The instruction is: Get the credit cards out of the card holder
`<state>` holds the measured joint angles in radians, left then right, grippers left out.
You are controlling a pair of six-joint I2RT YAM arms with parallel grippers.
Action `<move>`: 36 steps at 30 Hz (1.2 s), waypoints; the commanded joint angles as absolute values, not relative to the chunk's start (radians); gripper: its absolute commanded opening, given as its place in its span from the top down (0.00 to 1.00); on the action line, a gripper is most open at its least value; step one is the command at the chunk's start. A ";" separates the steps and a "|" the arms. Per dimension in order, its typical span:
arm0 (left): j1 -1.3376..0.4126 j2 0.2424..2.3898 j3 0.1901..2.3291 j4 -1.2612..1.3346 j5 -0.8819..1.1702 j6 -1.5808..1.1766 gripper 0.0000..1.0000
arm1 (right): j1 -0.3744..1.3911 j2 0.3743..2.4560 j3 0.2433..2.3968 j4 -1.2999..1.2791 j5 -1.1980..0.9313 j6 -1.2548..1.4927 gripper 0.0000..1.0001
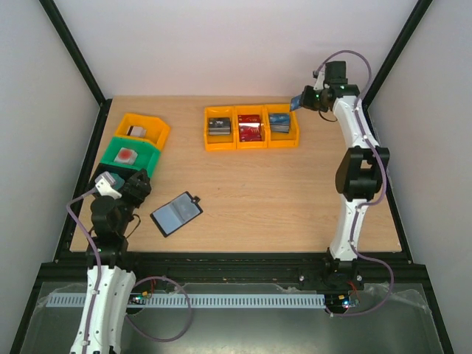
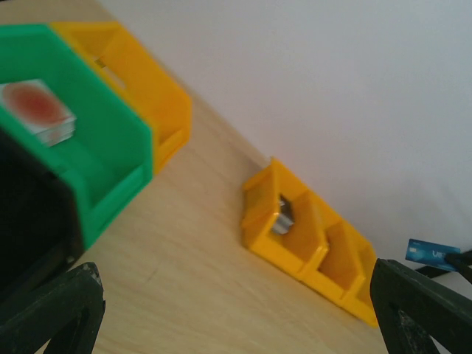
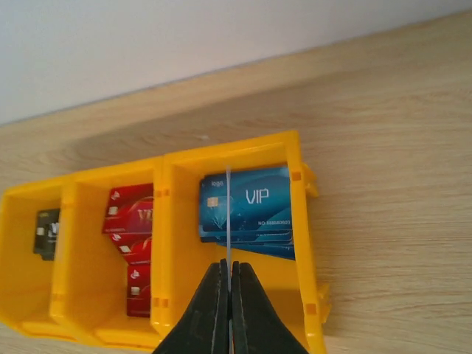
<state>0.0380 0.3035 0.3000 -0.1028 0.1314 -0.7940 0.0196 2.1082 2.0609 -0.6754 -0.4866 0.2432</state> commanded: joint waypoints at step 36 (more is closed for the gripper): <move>0.186 0.318 0.181 -0.074 0.211 -0.866 0.01 | 0.044 2.528 2.354 -0.585 -0.631 0.434 0.79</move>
<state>0.1799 0.3168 0.1932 -0.0956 0.1947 -0.8597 0.0395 2.5130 2.2982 -0.6159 -0.7185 0.4187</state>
